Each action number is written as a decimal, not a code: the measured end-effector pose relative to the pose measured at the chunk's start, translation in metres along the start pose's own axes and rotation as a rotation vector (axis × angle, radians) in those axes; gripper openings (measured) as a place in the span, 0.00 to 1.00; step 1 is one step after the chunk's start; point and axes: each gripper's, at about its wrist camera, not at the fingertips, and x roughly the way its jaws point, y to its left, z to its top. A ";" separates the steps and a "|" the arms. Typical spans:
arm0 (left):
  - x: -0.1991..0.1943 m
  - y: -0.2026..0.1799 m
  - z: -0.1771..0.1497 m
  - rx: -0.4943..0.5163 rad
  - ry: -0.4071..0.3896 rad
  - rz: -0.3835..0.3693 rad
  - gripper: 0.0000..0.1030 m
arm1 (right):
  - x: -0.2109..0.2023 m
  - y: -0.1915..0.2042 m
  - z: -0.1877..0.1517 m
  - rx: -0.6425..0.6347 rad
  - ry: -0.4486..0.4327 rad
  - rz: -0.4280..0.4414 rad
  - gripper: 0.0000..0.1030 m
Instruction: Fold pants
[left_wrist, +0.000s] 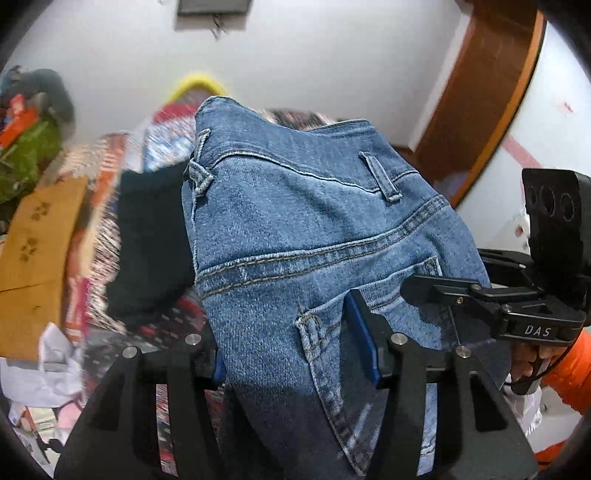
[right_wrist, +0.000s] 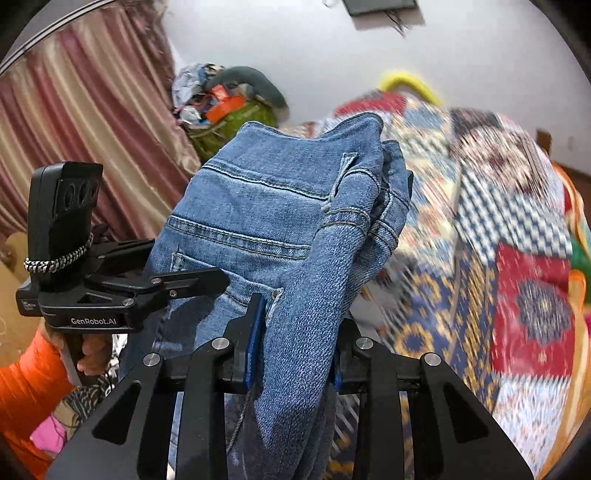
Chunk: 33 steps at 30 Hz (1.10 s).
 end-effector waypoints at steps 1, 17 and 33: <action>-0.006 0.006 0.005 -0.003 -0.023 0.017 0.53 | 0.002 0.004 0.006 -0.013 -0.009 0.005 0.26; 0.026 0.132 0.095 -0.141 -0.142 0.137 0.53 | 0.105 0.023 0.128 -0.136 -0.026 0.040 0.24; 0.212 0.264 0.096 -0.419 0.126 0.092 0.53 | 0.263 -0.045 0.173 -0.050 0.206 -0.074 0.26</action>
